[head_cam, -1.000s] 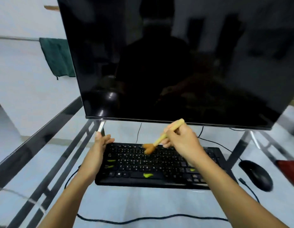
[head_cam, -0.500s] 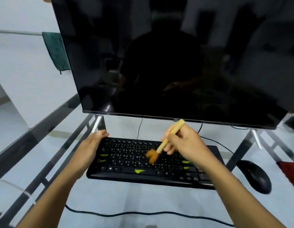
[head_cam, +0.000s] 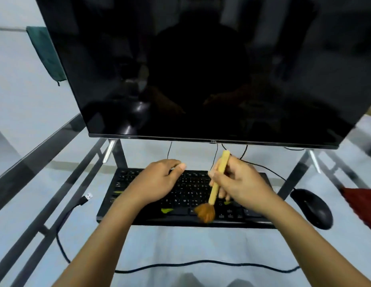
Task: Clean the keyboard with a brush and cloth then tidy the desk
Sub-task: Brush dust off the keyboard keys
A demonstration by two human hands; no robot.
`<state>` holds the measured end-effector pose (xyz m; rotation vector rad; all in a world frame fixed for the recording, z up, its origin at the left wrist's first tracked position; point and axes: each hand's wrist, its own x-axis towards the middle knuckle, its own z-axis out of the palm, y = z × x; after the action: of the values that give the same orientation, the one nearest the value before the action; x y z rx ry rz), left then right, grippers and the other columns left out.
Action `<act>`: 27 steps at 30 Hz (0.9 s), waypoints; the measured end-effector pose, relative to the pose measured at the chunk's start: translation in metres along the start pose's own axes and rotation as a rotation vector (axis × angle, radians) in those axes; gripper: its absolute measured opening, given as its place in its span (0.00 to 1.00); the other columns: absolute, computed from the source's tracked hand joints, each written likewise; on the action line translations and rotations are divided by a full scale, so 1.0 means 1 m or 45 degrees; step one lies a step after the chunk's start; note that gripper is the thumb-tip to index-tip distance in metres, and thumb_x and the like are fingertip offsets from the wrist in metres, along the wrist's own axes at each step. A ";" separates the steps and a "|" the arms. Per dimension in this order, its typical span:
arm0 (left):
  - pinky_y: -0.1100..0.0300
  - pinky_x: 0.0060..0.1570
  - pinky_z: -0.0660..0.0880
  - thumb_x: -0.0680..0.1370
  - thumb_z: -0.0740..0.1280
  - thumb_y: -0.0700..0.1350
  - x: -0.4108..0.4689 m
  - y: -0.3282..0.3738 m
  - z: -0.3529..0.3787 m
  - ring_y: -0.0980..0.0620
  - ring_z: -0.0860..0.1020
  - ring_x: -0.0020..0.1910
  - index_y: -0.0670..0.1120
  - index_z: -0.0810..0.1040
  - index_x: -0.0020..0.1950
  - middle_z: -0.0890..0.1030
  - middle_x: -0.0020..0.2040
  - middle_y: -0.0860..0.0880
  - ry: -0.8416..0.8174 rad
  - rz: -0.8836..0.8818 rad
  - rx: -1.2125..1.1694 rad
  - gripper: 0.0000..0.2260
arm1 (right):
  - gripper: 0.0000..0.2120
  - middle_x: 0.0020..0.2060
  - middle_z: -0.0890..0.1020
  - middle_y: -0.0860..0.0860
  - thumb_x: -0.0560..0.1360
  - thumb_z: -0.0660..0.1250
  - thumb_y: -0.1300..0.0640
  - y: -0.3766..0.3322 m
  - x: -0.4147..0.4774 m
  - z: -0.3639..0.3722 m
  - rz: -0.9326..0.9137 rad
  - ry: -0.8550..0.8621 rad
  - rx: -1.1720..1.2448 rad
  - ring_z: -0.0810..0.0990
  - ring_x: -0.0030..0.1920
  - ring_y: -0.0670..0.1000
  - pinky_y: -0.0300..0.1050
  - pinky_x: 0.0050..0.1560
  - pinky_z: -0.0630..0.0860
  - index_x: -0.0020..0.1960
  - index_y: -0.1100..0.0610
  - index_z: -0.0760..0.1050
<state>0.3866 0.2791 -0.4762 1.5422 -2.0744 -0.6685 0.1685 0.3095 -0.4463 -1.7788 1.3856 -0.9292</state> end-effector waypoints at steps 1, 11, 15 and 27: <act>0.61 0.44 0.69 0.80 0.54 0.60 0.002 0.002 0.003 0.53 0.77 0.48 0.55 0.74 0.43 0.78 0.42 0.55 -0.014 0.007 0.010 0.14 | 0.05 0.35 0.84 0.52 0.78 0.64 0.53 0.003 0.000 -0.001 -0.027 0.091 -0.034 0.81 0.31 0.46 0.41 0.33 0.78 0.44 0.52 0.74; 0.52 0.45 0.74 0.80 0.51 0.61 0.013 0.010 0.013 0.51 0.76 0.40 0.44 0.75 0.41 0.77 0.38 0.49 0.010 0.055 0.106 0.24 | 0.02 0.38 0.85 0.54 0.78 0.66 0.58 0.010 0.016 -0.015 -0.071 0.236 0.155 0.85 0.39 0.48 0.46 0.44 0.83 0.46 0.55 0.75; 0.53 0.44 0.73 0.79 0.49 0.62 0.016 0.020 0.020 0.52 0.76 0.40 0.45 0.74 0.41 0.77 0.38 0.49 -0.021 0.083 0.108 0.25 | 0.03 0.36 0.84 0.48 0.78 0.66 0.57 0.020 0.021 -0.027 -0.023 0.160 -0.101 0.84 0.38 0.46 0.41 0.42 0.80 0.46 0.56 0.75; 0.53 0.62 0.70 0.75 0.47 0.68 0.022 0.043 0.041 0.54 0.75 0.59 0.52 0.76 0.62 0.78 0.59 0.55 -0.154 0.163 0.038 0.29 | 0.06 0.39 0.84 0.53 0.81 0.60 0.58 0.034 0.002 -0.065 0.117 0.371 0.081 0.83 0.35 0.48 0.45 0.41 0.81 0.49 0.59 0.74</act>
<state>0.3237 0.2730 -0.4793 1.4018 -2.2604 -0.7020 0.0965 0.2954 -0.4424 -1.5638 1.5835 -1.2047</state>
